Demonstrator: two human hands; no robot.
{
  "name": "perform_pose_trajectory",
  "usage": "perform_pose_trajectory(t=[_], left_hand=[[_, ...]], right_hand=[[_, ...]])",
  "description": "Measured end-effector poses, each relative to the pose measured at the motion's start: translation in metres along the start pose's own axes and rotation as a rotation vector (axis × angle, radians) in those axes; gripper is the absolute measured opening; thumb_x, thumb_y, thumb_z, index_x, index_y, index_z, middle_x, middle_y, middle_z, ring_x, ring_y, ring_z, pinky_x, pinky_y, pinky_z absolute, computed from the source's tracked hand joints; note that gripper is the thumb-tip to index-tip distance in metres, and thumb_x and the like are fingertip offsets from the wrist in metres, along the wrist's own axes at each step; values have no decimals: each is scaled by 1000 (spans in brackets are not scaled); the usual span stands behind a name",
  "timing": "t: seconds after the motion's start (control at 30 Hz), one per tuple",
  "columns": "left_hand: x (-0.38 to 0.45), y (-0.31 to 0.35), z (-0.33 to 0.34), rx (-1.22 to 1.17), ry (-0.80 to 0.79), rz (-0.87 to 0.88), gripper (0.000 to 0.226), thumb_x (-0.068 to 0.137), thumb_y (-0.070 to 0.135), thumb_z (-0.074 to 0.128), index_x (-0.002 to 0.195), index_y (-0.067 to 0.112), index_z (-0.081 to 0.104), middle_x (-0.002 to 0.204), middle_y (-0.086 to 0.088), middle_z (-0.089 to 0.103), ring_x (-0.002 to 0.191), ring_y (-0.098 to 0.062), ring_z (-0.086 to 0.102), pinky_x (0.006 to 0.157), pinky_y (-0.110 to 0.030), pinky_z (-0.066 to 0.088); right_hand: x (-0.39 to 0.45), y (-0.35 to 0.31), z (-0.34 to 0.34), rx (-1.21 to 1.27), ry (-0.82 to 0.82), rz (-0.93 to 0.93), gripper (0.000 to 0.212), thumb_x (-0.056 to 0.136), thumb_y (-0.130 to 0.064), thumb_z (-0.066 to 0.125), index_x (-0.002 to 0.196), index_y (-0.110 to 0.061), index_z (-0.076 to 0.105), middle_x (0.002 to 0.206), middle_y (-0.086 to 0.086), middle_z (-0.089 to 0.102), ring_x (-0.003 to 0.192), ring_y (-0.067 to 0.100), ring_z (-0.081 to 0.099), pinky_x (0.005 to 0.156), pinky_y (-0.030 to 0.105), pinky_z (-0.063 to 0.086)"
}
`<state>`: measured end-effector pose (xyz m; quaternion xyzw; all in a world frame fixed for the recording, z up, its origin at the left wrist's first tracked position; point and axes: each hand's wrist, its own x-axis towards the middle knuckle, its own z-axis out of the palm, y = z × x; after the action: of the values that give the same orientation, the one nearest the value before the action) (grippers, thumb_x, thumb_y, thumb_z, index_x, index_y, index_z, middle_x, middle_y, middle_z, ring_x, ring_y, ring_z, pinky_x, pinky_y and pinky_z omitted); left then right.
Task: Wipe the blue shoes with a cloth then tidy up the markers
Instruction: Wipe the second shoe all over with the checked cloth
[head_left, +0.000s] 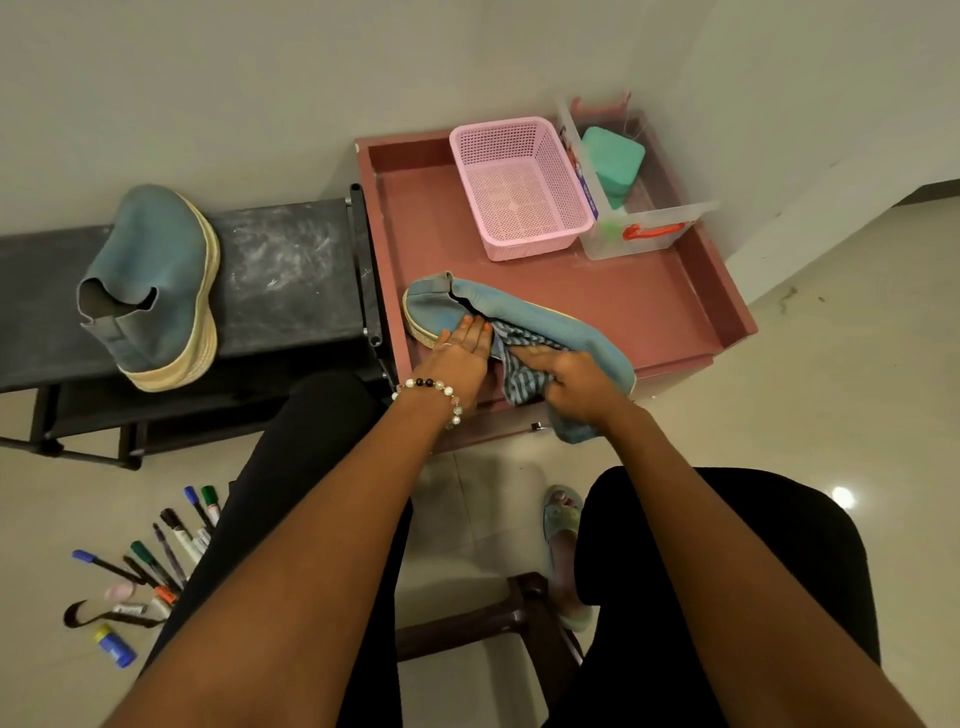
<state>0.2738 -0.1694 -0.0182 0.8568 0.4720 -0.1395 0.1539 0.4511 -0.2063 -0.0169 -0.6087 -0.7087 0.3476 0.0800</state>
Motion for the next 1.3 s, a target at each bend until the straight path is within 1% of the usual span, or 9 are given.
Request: perform_pose_trajectory(t=[0.2,0.3,0.4,0.47,0.63,0.7,0.87,1.0,1.3], left_hand=[[4,-1,0,-30,3,-3,68,94,6,40,151,2,2,159,-14,-2,147,-26,-2,117,-39,4],[6,-4,-1,-35,8,12,73,93,10,48,151,3,4,159,-14,0,147,-26,0,118,-39,6],[7,-7,0,-65,14,40,75,91,12,52,151,4,7,159,-13,2,147,-26,1,119,-39,7],[7,-8,-1,-78,43,53,72,90,12,53,150,4,15,159,-14,9,147,-26,6,118,-39,11],[5,-6,-4,-138,183,150,39,84,8,54,123,7,54,129,-9,56,120,-31,50,97,-43,41],[1,-3,-4,-191,248,163,32,85,7,52,117,8,60,118,-10,63,108,-32,58,91,-43,46],[-2,11,-3,-128,201,226,42,89,5,49,131,6,51,138,-10,50,130,-25,42,109,-33,30],[0,9,0,-49,154,150,58,91,11,50,146,6,30,156,-8,24,145,-25,16,117,-35,16],[-7,3,-11,-18,217,-50,40,92,21,50,129,6,50,130,-10,55,127,-29,42,107,-36,26]], right_hand=[[-34,28,-26,-153,-80,103,61,76,11,42,128,-15,60,132,9,57,123,27,51,101,19,33],[-38,25,-35,-80,-15,113,58,75,15,41,121,-13,65,125,14,61,114,29,57,95,26,42],[-44,24,-43,154,246,117,57,68,19,38,107,-6,71,110,14,68,103,27,63,93,37,50],[-46,23,-50,330,499,166,54,68,17,38,105,-4,71,100,8,70,94,19,64,85,29,53],[-49,14,-74,447,1146,128,43,63,7,38,94,4,67,84,7,65,77,10,60,71,15,50],[-46,17,-73,356,1102,163,46,65,6,38,100,2,66,88,9,66,81,13,59,75,18,49],[-30,29,-37,113,436,333,49,84,5,39,126,-10,59,115,17,64,101,33,59,84,31,45],[-30,25,-34,56,375,315,50,83,4,40,126,-13,59,115,15,64,104,32,57,87,28,43],[-33,7,-28,277,301,226,50,80,6,43,122,-12,63,115,9,67,108,24,60,97,33,46]])
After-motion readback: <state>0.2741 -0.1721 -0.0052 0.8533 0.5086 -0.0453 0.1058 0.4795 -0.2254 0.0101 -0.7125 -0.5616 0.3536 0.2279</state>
